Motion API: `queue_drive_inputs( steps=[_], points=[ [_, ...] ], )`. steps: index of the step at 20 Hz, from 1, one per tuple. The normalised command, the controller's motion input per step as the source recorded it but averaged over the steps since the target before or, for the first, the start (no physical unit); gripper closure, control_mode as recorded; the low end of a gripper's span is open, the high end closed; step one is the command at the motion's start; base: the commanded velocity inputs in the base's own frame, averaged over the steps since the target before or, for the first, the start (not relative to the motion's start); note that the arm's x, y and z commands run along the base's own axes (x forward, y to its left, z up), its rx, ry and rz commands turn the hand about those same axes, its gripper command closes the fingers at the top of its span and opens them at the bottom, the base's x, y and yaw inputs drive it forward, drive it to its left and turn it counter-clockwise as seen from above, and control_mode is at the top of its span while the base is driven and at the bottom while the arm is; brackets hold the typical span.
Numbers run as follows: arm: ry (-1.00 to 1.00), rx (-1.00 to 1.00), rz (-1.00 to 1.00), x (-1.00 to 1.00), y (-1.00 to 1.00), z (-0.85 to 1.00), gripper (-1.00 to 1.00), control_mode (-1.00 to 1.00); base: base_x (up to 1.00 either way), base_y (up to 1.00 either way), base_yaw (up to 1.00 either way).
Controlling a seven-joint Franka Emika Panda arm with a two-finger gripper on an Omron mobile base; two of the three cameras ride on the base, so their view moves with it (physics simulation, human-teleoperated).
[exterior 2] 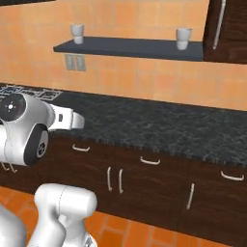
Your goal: Navigate to the range hood.
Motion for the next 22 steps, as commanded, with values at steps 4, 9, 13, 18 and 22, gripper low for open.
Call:
queue_drive_inputs(
  steps=[4, 9, 13, 18, 22],
  points=[
    [0.0, 0.0, 0.0, 0.0, 0.0, 0.0, -1.0, 1.0, -0.02, 1.0, -0.04],
    [0.0, 0.0, 0.0, 0.0, 0.0, 0.0, -1.0, 1.0, 0.28, 1.0, -0.08],
    [0.0, 0.0, 0.0, 0.0, 0.0, 0.0, -1.0, 1.0, 0.57, 1.0, -0.13],
    [0.0, 0.0, 0.0, 0.0, 0.0, 0.0, -1.0, 1.0, 0.71, 1.0, -0.14],
    [0.0, 0.0, 0.0, 0.0, 0.0, 0.0, -1.0, 1.0, 0.82, 1.0, -0.15]
  ],
)
